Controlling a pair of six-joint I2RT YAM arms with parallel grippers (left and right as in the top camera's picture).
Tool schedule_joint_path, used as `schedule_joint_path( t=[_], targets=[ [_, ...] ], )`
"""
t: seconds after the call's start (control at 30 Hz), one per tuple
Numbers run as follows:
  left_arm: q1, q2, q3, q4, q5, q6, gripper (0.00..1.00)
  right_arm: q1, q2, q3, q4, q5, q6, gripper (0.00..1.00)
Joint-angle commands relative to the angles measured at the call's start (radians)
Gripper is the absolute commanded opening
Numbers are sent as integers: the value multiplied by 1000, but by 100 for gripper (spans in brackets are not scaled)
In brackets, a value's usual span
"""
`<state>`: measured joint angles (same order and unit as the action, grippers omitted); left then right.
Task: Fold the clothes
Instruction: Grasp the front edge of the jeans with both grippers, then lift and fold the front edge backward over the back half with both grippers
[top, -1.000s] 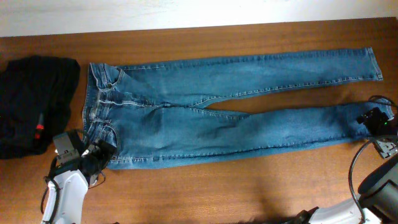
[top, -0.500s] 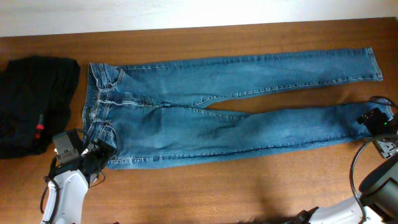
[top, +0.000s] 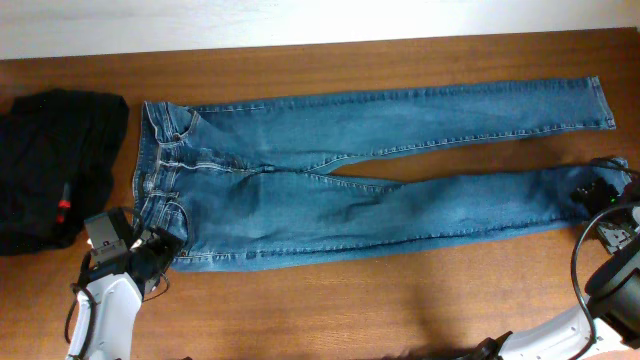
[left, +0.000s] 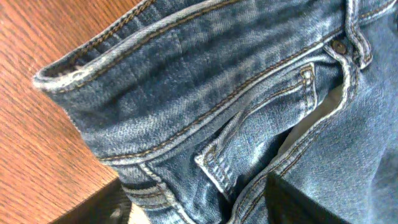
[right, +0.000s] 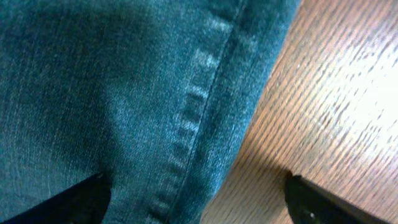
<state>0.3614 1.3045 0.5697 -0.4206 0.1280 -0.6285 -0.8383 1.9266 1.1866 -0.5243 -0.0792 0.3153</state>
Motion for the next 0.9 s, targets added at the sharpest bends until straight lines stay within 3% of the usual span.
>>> schedule_joint_path(
  t=[0.0,0.07,0.2,0.27,0.4,0.87],
  targets=[
    [5,10,-9,5,7,3,56,-8,18,1,5,5,9,85],
    [5,10,-9,5,7,4,49,-8,18,1,4,5,20,75],
    [5,10,-9,5,7,4,20,-8,18,1,1,-3,19,54],
    [5,10,-8,8,7,5,1,-8,17,2,2,-59,19,42],
    [5,7,16,5,21,31,0,-8,14,16,-14,-94,14,5],
    [5,-7,226,-132,34,103,1,-8,10,260,-263,-93,11,4]
  ],
)
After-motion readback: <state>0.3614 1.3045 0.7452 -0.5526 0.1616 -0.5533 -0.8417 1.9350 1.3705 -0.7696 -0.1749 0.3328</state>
